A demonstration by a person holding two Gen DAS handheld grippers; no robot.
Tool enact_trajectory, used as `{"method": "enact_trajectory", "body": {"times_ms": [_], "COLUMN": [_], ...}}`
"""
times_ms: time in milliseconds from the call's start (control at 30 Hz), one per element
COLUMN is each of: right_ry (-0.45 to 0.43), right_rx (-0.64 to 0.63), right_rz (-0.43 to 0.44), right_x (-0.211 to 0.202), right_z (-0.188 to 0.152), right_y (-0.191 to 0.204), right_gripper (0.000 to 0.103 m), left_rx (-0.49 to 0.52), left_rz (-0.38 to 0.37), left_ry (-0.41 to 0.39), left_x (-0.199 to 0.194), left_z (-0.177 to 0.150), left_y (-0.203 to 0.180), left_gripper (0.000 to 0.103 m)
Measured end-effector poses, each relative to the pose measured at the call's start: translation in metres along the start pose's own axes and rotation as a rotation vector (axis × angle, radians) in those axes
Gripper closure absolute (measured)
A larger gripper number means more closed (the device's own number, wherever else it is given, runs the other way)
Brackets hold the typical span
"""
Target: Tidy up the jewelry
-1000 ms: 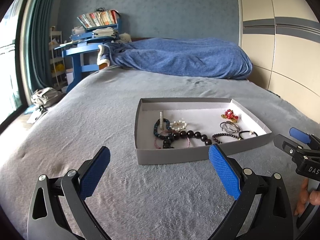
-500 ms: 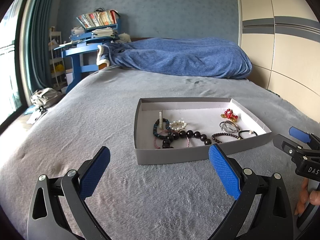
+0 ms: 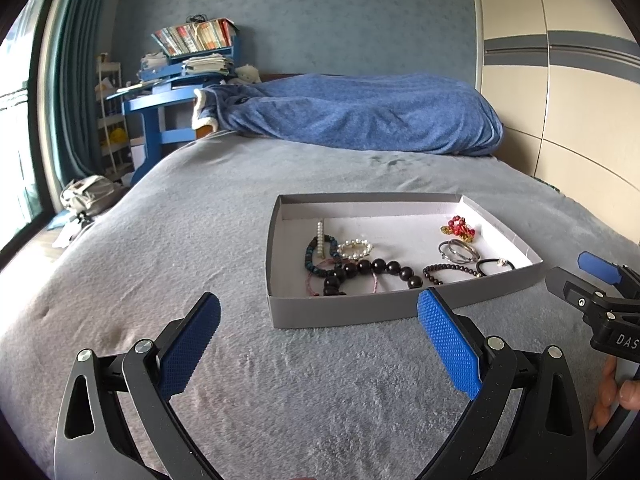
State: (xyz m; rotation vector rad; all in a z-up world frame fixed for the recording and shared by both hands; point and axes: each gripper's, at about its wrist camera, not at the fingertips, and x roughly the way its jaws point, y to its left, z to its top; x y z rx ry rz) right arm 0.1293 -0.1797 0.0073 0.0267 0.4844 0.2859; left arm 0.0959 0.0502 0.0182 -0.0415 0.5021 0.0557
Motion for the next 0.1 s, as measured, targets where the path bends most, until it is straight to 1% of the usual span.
{"method": "enact_trajectory", "body": {"times_ms": [100], "right_ry": [-0.001], "right_rx": [-0.001], "right_rz": [0.0], "right_x": [-0.0002], "right_z": [0.0001], "right_y": [0.0001], "right_gripper": [0.006], "left_rx": [0.001], "left_rz": [0.0], "left_ry": [0.0], "left_x": [-0.0001], "left_z": [0.0], "left_y": [0.0], "left_gripper": [0.005]}}
